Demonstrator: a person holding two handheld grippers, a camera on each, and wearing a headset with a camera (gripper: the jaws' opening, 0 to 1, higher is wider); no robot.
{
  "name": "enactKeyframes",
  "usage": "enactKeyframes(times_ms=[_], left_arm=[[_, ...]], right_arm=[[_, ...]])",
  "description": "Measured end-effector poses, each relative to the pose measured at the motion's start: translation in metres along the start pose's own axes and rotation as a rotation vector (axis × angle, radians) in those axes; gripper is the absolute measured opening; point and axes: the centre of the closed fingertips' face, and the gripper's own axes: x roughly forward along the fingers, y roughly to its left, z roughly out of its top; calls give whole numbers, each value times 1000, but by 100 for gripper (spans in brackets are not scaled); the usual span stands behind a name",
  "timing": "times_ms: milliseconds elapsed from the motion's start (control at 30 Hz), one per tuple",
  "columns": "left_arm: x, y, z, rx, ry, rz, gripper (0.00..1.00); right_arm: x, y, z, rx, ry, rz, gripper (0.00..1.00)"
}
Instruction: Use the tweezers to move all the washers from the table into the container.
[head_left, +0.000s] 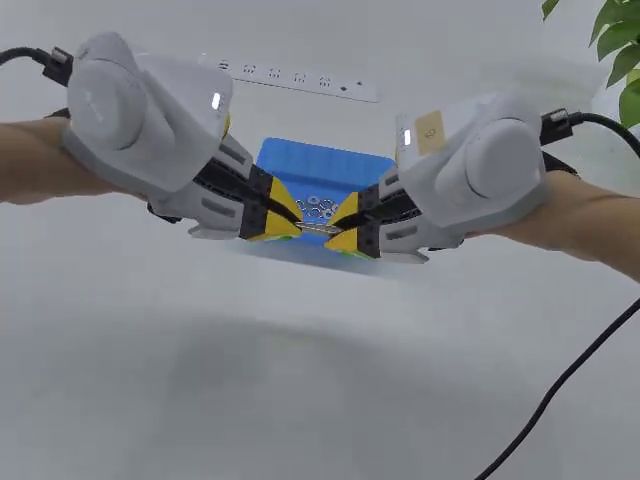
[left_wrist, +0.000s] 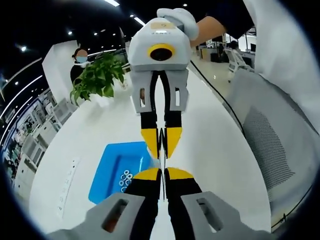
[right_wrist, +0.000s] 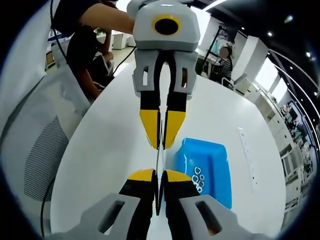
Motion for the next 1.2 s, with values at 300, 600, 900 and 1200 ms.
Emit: enactKeyframes(times_ms=[300, 600, 900, 1200], left_arm=[[27, -9, -25, -23, 45, -24, 7], [50, -21, -58, -61, 119, -57, 7], [59, -24, -72, -94, 157, -76, 7], [64, -24, -74, -127, 162, -83, 7]], right_arm=[[11, 10, -18, 29, 23, 45, 7], [44, 22, -43, 43, 51, 77, 7], [60, 27, -56, 58, 65, 91, 8], [61, 29, -62, 103, 73, 91, 8]])
